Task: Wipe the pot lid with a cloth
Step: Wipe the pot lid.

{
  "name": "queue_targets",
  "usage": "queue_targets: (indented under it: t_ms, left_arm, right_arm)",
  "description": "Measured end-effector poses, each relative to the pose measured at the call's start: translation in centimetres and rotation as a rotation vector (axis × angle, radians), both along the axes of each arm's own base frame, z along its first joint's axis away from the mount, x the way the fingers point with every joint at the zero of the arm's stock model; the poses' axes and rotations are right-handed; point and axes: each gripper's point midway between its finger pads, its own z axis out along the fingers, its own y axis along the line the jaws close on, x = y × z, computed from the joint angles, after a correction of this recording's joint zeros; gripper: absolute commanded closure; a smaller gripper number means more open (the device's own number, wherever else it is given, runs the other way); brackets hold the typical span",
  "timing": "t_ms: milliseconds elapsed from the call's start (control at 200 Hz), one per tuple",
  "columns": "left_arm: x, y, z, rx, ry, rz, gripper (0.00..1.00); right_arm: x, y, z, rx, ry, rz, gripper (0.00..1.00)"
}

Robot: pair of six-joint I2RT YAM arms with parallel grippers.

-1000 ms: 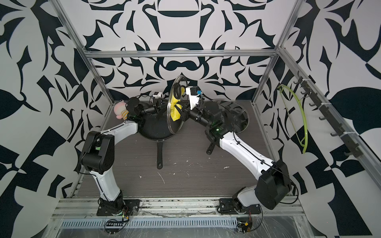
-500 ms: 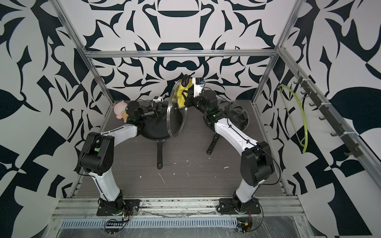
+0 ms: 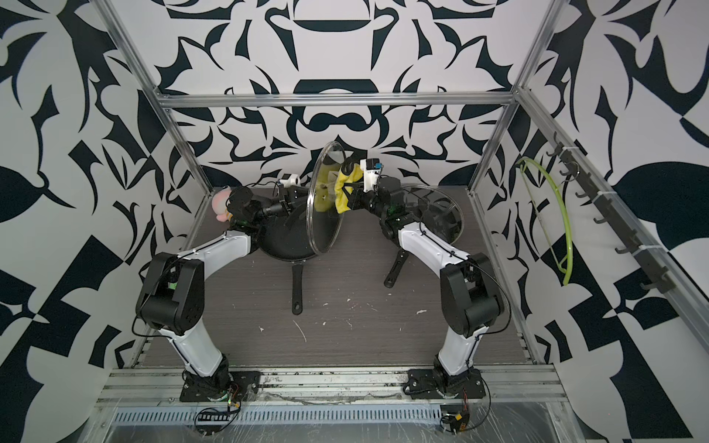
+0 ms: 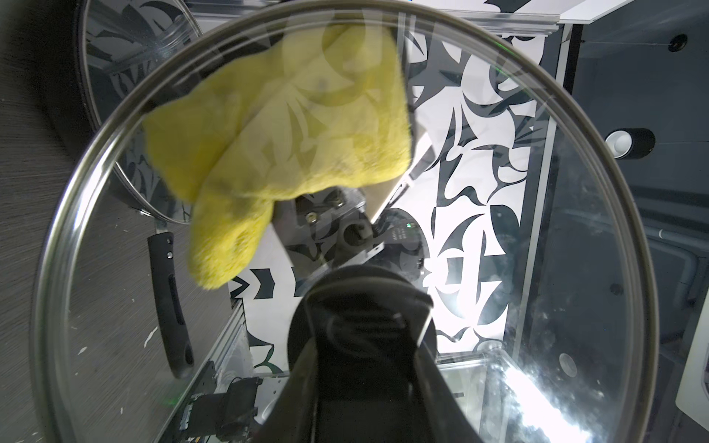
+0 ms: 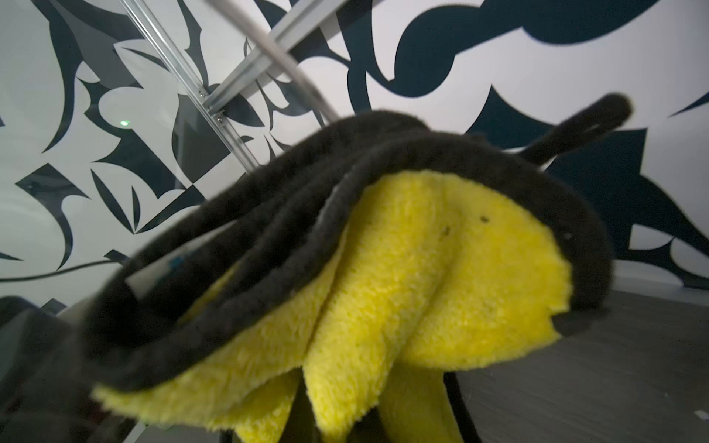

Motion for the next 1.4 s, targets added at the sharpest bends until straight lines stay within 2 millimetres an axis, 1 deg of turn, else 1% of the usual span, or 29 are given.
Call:
queue_targets:
  t_ms: [90, 160, 270, 425, 600, 695, 790, 850, 945, 1030, 1100, 1190, 1265, 1340, 1400]
  left_arm:
    - [0.1, 0.0, 0.2, -0.003, 0.003, 0.003, 1.0]
    - [0.2, 0.0, 0.4, -0.007, 0.0, 0.005, 1.0]
    - [0.3, 0.0, 1.0, -0.014, -0.011, 0.01, 1.0]
    - [0.4, 0.1, 1.5, -0.023, -0.023, 0.017, 1.0]
    - [0.5, 0.2, 1.5, -0.024, -0.022, 0.022, 1.0]
    - [0.5, 0.3, 1.5, -0.023, -0.024, 0.023, 1.0]
    - [0.6, 0.3, 1.4, -0.021, -0.031, 0.025, 1.0]
    - [0.6, 0.2, 1.4, -0.02, -0.035, 0.026, 1.0]
    - [0.8, 0.3, 1.2, -0.018, -0.031, 0.032, 1.0]
    - [1.0, 0.3, 1.0, -0.016, -0.027, 0.036, 1.0]
    - [1.2, 0.2, 0.7, -0.014, -0.021, 0.037, 1.0]
    - [1.4, 0.2, 0.4, -0.01, -0.006, 0.041, 1.0]
    - [1.6, 0.3, 0.4, -0.012, -0.003, 0.05, 1.0]
    - [1.8, 0.5, 0.4, -0.016, -0.002, 0.064, 1.0]
    - [1.9, 0.5, 0.4, -0.016, 0.0, 0.07, 1.0]
  right_arm:
    - [-1.4, 0.3, -2.1, -0.007, 0.046, 0.034, 1.0]
    - [-2.8, 0.5, -3.2, -0.015, 0.071, 0.063, 1.0]
    - [-5.6, 1.3, -3.6, -0.021, 0.084, 0.122, 1.0]
    - [-9.9, 2.8, -2.5, -0.035, 0.051, 0.215, 1.0]
    - [-14.6, 4.3, 0.0, -0.051, -0.025, 0.325, 1.0]
    - [-16.5, 4.8, 1.7, -0.046, -0.078, 0.374, 1.0]
    - [-17.7, 5.1, 3.2, -0.04, -0.118, 0.408, 1.0]
    - [-17.9, 5.3, 4.3, -0.037, -0.142, 0.418, 1.0]
    - [-17.7, 5.3, 6.1, -0.033, -0.18, 0.414, 1.0]
    - [-17.3, 5.4, 8.1, -0.031, -0.227, 0.389, 1.0]
    - [-16.5, 5.3, 9.9, -0.03, -0.271, 0.353, 1.0]
    - [-14.9, 5.4, 12.0, -0.036, -0.32, 0.296, 1.0]
    - [-13.3, 5.4, 13.3, -0.043, -0.344, 0.252, 1.0]
    - [-11.2, 5.1, 14.2, -0.047, -0.354, 0.201, 1.0]
    - [-9.4, 4.8, 14.5, -0.052, -0.352, 0.163, 1.0]
